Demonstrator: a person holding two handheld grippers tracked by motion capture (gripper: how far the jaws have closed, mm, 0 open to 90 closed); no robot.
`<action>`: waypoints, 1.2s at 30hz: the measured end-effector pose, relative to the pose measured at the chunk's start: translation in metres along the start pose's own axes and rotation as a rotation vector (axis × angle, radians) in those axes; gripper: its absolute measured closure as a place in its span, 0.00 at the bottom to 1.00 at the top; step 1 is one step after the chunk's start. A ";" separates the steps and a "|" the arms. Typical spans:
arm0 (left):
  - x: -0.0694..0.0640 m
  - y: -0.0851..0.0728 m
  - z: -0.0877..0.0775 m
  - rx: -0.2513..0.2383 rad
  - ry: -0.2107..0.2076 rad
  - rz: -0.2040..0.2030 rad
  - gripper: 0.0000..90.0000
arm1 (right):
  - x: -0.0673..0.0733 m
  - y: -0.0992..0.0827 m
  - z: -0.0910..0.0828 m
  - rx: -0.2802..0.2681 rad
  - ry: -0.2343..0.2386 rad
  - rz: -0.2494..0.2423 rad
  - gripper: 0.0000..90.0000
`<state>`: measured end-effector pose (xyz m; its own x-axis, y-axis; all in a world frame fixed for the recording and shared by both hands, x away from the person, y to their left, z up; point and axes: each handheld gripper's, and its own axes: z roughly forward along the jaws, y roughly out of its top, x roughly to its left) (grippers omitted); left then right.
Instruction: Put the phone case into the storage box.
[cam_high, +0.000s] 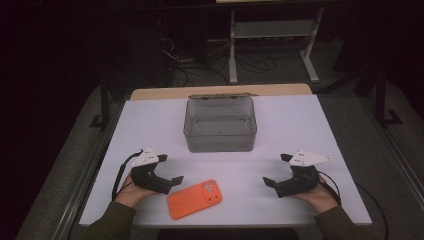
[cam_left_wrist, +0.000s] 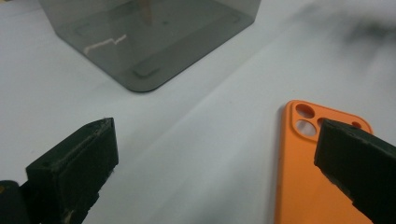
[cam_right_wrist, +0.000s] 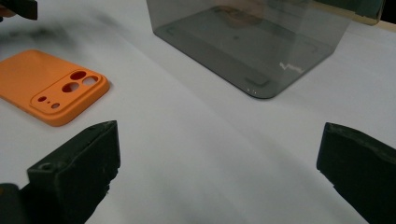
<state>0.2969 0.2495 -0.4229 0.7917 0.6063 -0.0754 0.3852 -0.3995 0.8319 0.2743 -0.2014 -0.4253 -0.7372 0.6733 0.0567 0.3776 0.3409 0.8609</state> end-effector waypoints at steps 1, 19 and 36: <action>0.000 0.000 0.000 0.002 -0.006 0.002 0.00 | 0.000 -0.001 0.001 -0.001 0.001 -0.007 0.00; 0.001 0.000 -0.002 -0.008 -0.018 0.007 0.00 | -0.003 -0.005 0.000 -0.010 0.002 0.007 0.00; -0.003 0.004 -0.006 0.017 -0.061 0.028 0.00 | -0.003 -0.005 0.000 -0.013 -0.002 0.006 0.00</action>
<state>0.2935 0.2503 -0.4162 0.8296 0.5518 -0.0859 0.3700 -0.4279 0.8246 0.2747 -0.2054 -0.4297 -0.7337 0.6766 0.0614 0.3750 0.3280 0.8670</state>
